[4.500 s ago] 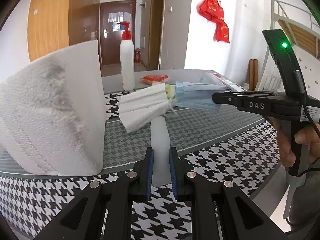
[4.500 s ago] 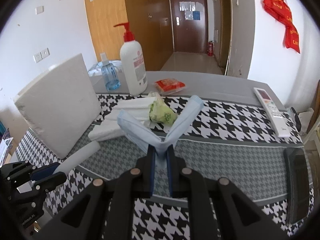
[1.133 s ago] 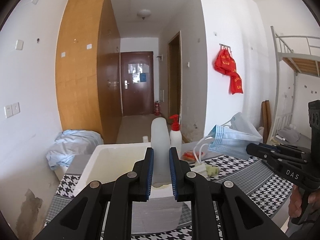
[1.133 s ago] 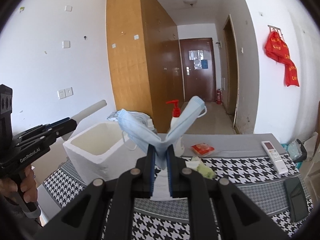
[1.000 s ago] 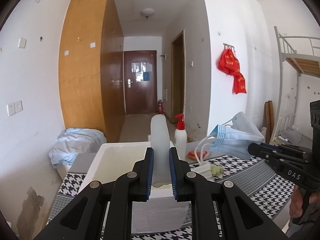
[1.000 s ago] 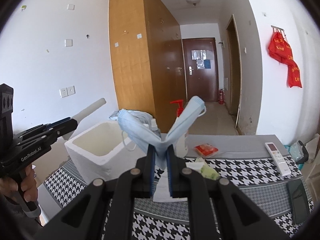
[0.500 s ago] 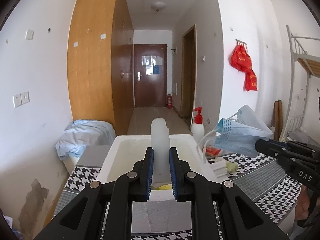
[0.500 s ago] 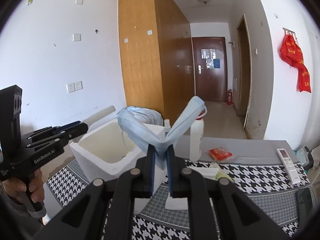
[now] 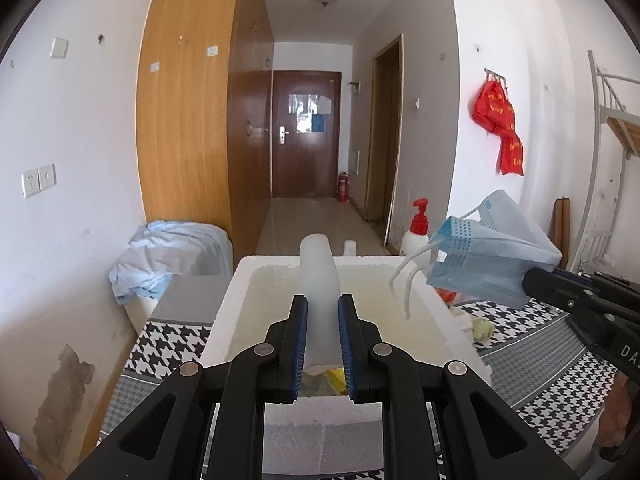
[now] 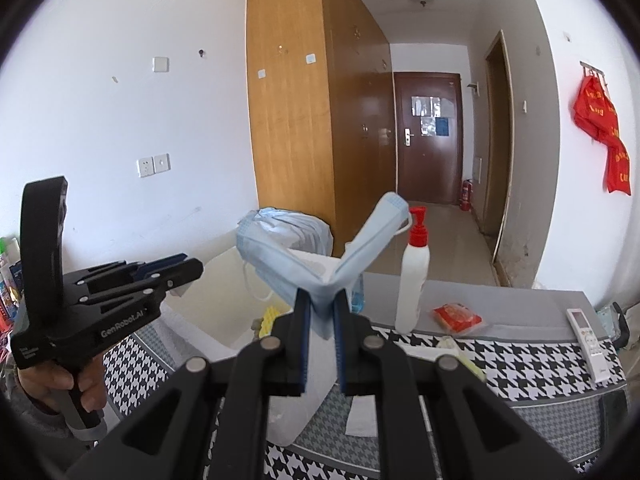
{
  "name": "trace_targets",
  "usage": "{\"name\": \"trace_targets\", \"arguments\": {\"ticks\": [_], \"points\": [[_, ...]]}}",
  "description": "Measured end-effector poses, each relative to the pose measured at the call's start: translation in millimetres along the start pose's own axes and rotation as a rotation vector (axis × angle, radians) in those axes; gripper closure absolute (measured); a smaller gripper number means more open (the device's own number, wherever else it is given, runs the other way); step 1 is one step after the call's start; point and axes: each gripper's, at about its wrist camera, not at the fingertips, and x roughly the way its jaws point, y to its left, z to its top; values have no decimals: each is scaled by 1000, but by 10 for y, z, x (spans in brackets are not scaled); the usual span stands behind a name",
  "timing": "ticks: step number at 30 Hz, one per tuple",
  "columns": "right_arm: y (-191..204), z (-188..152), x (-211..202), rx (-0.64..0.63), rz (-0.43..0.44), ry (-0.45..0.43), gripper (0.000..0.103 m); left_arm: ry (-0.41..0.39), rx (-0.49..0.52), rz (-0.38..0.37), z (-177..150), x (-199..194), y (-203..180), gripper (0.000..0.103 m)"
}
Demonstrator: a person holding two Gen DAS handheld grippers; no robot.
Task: Organize soft objects
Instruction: 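Lift and carry the white stick and blue mask over the foam box with both grippers, then open the left gripper to drop the white stick into the foam box, then lower the blue mask into the foam box and open the right gripper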
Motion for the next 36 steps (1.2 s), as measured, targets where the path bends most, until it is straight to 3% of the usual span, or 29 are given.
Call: {"name": "trace_targets", "arguments": {"ticks": [6, 10, 11, 12, 15, 21, 36], "points": [[40, 0, 88, -3, -9, 17, 89, 32, -17, -2, -4, 115, 57, 84], [53, 7, 110, -5, -17, 22, 89, 36, -24, 0, -6, 125, 98, 75], [52, 9, 118, -3, -22, 25, 89, 33, -21, 10, -5, 118, 101, 60], [53, 16, 128, -3, -24, 27, 89, 27, -21, 15, -5, 104, 104, 39], [69, 25, 136, -4, -27, 28, 89, -17, -45, 35, -6, 4, 152, 11], [109, 45, 144, -10, -26, 27, 89, -49, -58, 69, -8, -99, 233, 1], [299, 85, 202, -39, 0, 31, 89, -86, -91, 129, -76, -328, 543, 1]]}}
